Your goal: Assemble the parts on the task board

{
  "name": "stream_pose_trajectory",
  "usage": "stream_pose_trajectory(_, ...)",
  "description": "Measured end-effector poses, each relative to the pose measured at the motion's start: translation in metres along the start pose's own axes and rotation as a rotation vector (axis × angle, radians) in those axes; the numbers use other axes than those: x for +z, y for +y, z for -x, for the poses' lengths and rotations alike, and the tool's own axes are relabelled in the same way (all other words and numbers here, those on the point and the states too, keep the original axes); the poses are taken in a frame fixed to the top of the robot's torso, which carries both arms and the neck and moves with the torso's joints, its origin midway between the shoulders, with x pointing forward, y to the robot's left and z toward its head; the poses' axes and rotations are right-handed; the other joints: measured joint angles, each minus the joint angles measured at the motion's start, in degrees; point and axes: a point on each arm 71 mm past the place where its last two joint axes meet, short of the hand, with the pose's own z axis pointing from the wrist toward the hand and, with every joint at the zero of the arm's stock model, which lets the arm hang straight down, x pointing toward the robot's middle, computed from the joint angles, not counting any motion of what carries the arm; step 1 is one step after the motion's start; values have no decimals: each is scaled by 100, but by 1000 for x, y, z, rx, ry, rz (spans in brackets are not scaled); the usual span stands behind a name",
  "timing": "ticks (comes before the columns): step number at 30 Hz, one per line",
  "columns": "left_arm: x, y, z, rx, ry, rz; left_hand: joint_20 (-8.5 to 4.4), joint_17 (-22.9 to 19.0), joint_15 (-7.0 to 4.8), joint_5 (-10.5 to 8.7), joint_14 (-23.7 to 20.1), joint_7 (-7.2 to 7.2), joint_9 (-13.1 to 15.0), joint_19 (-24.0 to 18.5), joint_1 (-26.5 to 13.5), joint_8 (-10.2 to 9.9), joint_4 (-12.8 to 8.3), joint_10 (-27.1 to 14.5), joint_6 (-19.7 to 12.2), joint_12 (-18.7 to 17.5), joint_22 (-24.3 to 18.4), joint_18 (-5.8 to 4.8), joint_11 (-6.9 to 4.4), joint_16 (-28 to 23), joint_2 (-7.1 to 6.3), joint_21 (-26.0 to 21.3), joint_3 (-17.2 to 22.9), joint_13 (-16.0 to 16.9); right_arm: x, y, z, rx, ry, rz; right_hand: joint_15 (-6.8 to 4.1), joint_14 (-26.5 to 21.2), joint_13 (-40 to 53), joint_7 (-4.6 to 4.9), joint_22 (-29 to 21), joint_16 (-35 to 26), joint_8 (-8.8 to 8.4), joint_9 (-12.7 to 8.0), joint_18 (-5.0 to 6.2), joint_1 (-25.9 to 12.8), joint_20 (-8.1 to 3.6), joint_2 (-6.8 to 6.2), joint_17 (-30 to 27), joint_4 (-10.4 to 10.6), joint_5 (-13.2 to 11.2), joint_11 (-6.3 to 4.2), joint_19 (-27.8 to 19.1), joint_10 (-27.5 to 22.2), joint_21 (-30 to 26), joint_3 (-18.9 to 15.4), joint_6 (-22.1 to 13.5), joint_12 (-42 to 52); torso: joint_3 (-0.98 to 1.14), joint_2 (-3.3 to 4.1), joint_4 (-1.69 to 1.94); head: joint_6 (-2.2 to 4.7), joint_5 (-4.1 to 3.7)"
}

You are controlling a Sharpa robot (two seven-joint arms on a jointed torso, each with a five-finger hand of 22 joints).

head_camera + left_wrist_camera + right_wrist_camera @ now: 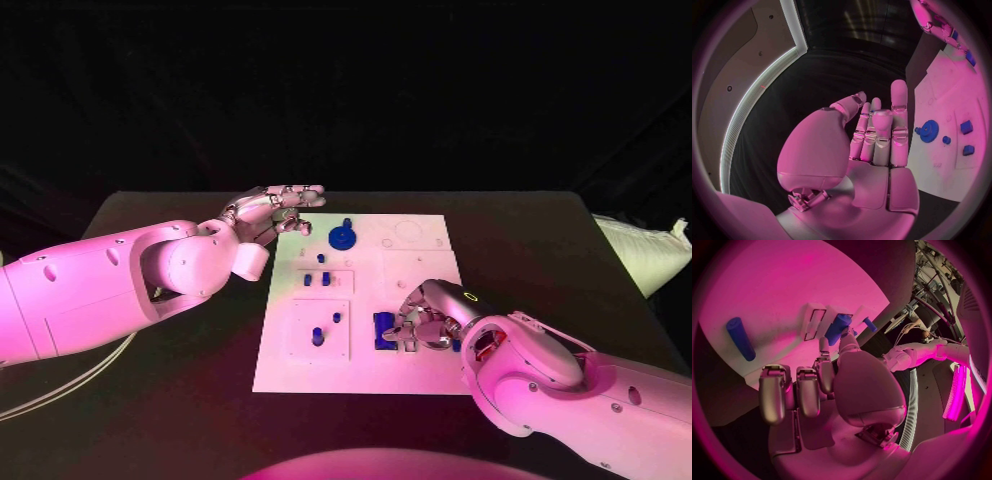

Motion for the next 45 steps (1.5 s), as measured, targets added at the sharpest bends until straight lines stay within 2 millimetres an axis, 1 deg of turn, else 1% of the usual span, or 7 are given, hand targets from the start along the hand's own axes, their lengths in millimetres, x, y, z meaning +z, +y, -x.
stream_pose_trajectory(10, -1, 0, 1, 1, -3, 0, 0, 0, 0, 0, 0, 0, 0, 0, 0, 0, 0, 0, 0, 0, 0, 0, 0, 0, 0, 0, 0, 0, -10, -6, 3, -5, -2, -1, 0, 0, 66, 0, -1, 0, 0, 19, 0, 26, 0, -5, -1, 28, -33, 0, 0, 0, 20, -60, 0, 24, 8, 0, -5, -1, 16)
stream_pose_trajectory(12, -1, 0, 2, 1, -4, 0, 0, 0, 0, 0, 0, 0, 0, 0, 0, 0, 0, 0, 0, 0, 1, 0, 0, 0, 0, 0, 0, 0, -14, -9, 6, 3, -15, -3, 0, 0, 56, 43, -1, 0, -39, 19, 0, -55, 0, -27, -1, 51, -33, 11, 0, 12, 20, -83, -43, 41, 9, -1, -8, 2, 16)
stream_pose_trajectory(17, -2, 0, 3, 1, -6, 1, 0, -17, -1, 0, 1, 0, 0, 0, 0, 24, 0, 0, 0, 0, 0, 0, 0, 0, 0, -22, 0, 0, -28, -23, 21, 35, -62, -15, 29, 30, 3, 157, -2, 0, -290, -79, 0, -154, 0, -38, -1, 152, 148, 35, 0, 55, 20, -40, -385, 41, 4, -4, -15, 12, -5)
stream_pose_trajectory(26, -3, 0, 4, 1, -8, 2, 0, -17, -1, 0, 1, 0, 0, 0, 0, 24, 0, 0, 0, 0, 1, 0, 0, 0, 0, -22, 0, 0, -43, -60, 55, 23, -114, -81, 69, 30, 19, 203, -2, 0, -389, -198, 2, -124, 43, 69, -2, 128, 468, 104, 1, 20, 20, 18, -430, 0, -2, -5, -27, 48, -80)
stream_pose_trajectory(33, -3, 0, 4, 1, -8, 2, 0, -17, -1, 0, 1, 0, 0, 0, 0, 24, 0, 0, 0, 0, 1, 0, 0, 0, 0, -22, 0, 0, -47, -77, 52, -17, -91, -112, 70, 30, 154, 189, -3, 0, -412, -250, 2, -99, 43, 155, -2, 151, 712, 114, 1, 10, 20, 41, -312, -58, -1, -5, -43, 69, -126)
stream_pose_trajectory(38, -3, 0, 4, 1, -8, 2, 0, -17, -1, 0, 1, 0, 0, 0, 0, 24, 0, 0, 0, 0, 1, 0, 0, 0, 0, -22, 0, 0, -48, -79, 43, -47, -63, -116, 71, 30, 233, 158, -3, 0, -411, -257, 5, -77, 43, 192, -3, 151, 754, 124, 1, 0, 20, 41, -230, -86, -2, -5, -27, 77, -170)
stream_pose_trajectory(45, -3, 0, 4, 1, -9, 2, 0, -17, -1, 0, 1, 0, 0, 0, 0, 24, 0, 0, 0, 0, 1, 0, 0, 0, 0, -22, 0, 0, -44, -78, 35, -89, -32, -115, 71, 31, 265, 113, -3, 0, -411, -250, 6, -76, 42, 193, -3, 151, 754, 113, 1, 11, 20, 41, -113, -86, -4, -4, -15, 69, -160)
